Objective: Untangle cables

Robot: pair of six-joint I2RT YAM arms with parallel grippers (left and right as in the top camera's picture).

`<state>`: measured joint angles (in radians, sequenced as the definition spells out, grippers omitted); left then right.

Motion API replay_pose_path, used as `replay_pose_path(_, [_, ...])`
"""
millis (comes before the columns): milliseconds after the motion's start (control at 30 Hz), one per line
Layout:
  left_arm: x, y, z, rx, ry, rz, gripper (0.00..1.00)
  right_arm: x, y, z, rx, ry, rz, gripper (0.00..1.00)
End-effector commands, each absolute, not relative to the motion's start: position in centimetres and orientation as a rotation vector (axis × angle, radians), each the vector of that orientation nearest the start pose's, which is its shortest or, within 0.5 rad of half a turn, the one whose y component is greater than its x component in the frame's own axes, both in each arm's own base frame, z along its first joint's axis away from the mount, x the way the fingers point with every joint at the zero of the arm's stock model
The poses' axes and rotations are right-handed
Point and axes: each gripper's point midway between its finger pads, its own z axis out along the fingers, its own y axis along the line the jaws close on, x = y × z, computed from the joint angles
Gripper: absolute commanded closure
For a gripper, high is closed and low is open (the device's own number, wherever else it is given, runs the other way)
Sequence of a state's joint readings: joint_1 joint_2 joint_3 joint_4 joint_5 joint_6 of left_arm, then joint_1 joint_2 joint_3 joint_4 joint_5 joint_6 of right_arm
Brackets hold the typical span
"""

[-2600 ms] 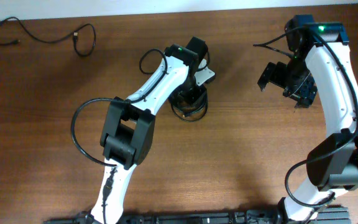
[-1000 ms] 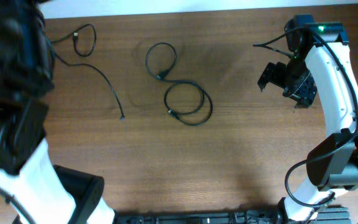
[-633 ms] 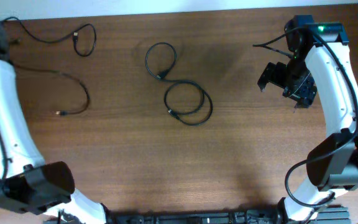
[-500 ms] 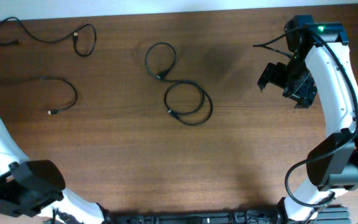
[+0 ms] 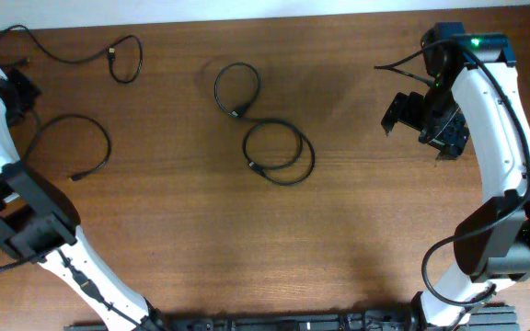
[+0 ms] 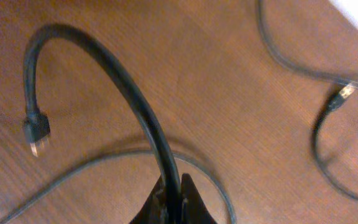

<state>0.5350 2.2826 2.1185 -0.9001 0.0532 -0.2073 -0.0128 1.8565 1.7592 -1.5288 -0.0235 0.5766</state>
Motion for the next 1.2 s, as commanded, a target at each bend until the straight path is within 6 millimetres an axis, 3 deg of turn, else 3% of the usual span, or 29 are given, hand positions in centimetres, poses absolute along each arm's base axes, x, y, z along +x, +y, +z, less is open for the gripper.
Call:
replay_pose_path(0, [48.1,27.3,7.4,-1.003,2.555,-0.003,0.83,33.0,-0.2,15.7,0.936,3.059,-0.003,0.02])
replay_pose_path(33, [48.1,27.3,7.4,-1.002,2.556,-0.003,0.80,33.0,-0.2,15.7,0.936,3.059,-0.003,0.02])
replay_pose_path(100, [48.0,27.3,7.6,-1.003,2.555,-0.003,0.63,33.0,-0.2,15.7,0.936,3.059,-0.003,0.02])
replay_pose_path(233, [46.2,26.2,6.9,-1.039,2.636,-0.028,0.55,33.0,-0.2,15.7,0.936,3.059,-0.003,0.02])
replay_pose_path(300, [44.7,24.9,6.3,-1.066,2.717,-0.051,0.49,33.0,-0.2,15.7,0.936,3.059,-0.003,0.02])
replay_pose_path(400, [43.4,22.5,5.8,-1.065,2.817,-0.079,0.48,33.0,-0.2,15.7,0.936,3.059,-0.003,0.02])
replay_pose_path(433, [43.6,21.1,5.8,-1.040,2.842,-0.119,0.31,33.0,-0.2,15.7,0.936,3.059,-0.003,0.02])
replay_pose_path(567, [44.0,16.7,5.8,-0.950,2.932,-0.173,0.20,33.0,-0.2,15.7,0.936,3.059,-0.003,0.02])
replay_pose_path(600, [43.7,16.0,5.7,-0.939,2.956,-0.177,0.18,33.0,-0.2,15.7,0.936,3.059,-0.003,0.02])
replay_pose_path(633, [43.7,15.2,5.7,-0.922,2.975,-0.180,0.09,33.0,-0.2,15.7,0.936,3.059,-0.003,0.02])
replay_pose_path(700, [44.2,14.7,5.7,-0.863,2.981,-0.162,0.05,33.0,-0.2,15.7,0.936,3.058,-0.003,0.02])
replay_pose_path(767, [44.4,15.5,6.7,-0.876,2.954,-0.155,0.00,33.0,-0.2,15.7,0.936,3.059,-0.003,0.02])
replay_pose_path(867, [42.6,19.0,13.6,-1.080,2.849,-0.156,0.01,33.0,-0.2,15.7,0.936,3.059,-0.003,0.02])
replay_pose_path(900, [41.9,18.4,13.6,-1.101,2.873,-0.204,0.01,33.0,-0.2,15.7,0.936,3.059,-0.003,0.02])
replay_pose_path(1000, [40.1,14.8,10.6,-1.105,3.035,-0.282,0.00,33.0,-0.2,15.7,0.936,3.059,-0.003,0.02])
replay_pose_path(1067, [40.2,12.7,7.6,-1.059,3.101,-0.283,0.12,33.0,-0.2,15.7,0.936,3.059,-0.003,0.02])
replay_pose_path(1100, [40.6,12.1,5.7,-1.126,3.078,-0.274,0.12,33.0,-0.2,15.7,0.936,3.059,-0.003,0.02])
replay_pose_path(1167, [40.7,12.0,3.8,-1.184,3.055,-0.268,0.14,33.0,-0.2,15.7,0.936,3.059,-0.003,0.02])
